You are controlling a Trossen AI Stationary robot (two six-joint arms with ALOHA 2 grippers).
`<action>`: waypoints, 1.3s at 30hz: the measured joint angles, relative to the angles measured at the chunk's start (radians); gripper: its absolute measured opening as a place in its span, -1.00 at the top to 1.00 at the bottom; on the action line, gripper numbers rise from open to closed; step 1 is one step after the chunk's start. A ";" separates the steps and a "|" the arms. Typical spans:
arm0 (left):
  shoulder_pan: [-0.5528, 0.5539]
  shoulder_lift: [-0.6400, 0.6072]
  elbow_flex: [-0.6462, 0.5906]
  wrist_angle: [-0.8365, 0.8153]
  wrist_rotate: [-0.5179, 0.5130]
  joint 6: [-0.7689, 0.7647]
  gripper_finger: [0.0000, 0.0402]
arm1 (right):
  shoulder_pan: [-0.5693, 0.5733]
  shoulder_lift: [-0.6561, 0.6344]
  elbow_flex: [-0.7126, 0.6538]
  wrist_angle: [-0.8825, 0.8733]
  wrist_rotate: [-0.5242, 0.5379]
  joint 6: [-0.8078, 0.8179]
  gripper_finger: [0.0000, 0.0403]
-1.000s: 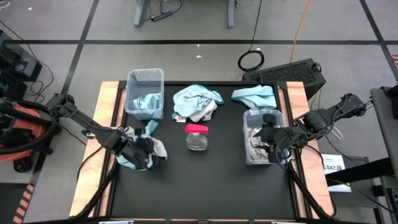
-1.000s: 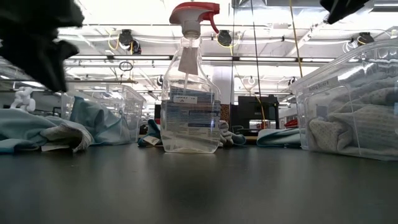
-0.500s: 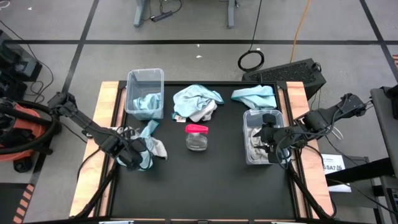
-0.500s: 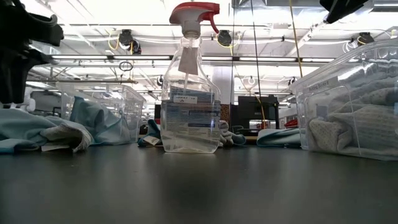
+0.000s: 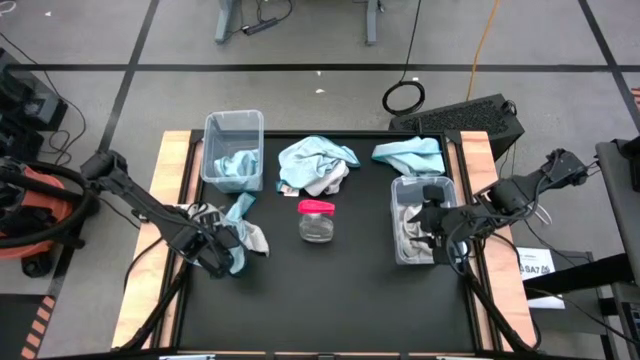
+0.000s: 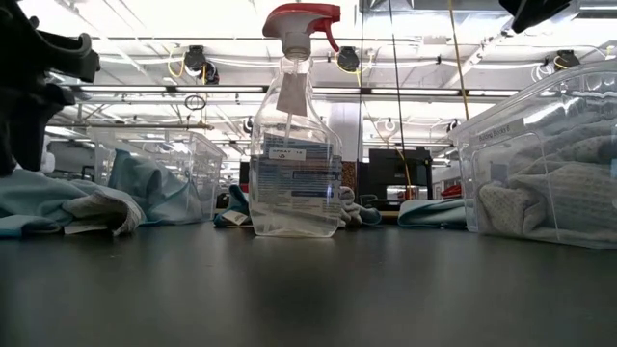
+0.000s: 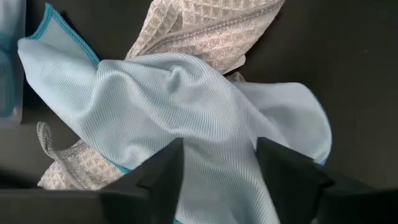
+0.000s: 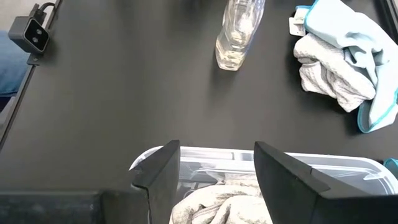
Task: Sort microfiber towel by color & place in baskets
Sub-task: Put the bottom blue towel into the left transparent bin
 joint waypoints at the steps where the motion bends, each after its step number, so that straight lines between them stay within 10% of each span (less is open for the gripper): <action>1: 0.000 0.007 0.000 0.000 0.001 -0.005 -0.11 | 0.003 0.000 0.000 0.000 0.000 0.004 0.02; 11: 0.000 0.072 0.000 -0.001 -0.011 -0.006 -0.21 | 0.031 0.007 0.000 -0.001 0.004 0.021 0.02; 39: 0.001 0.125 0.000 0.000 -0.027 0.030 0.95 | 0.044 0.046 0.000 -0.002 0.004 0.024 0.02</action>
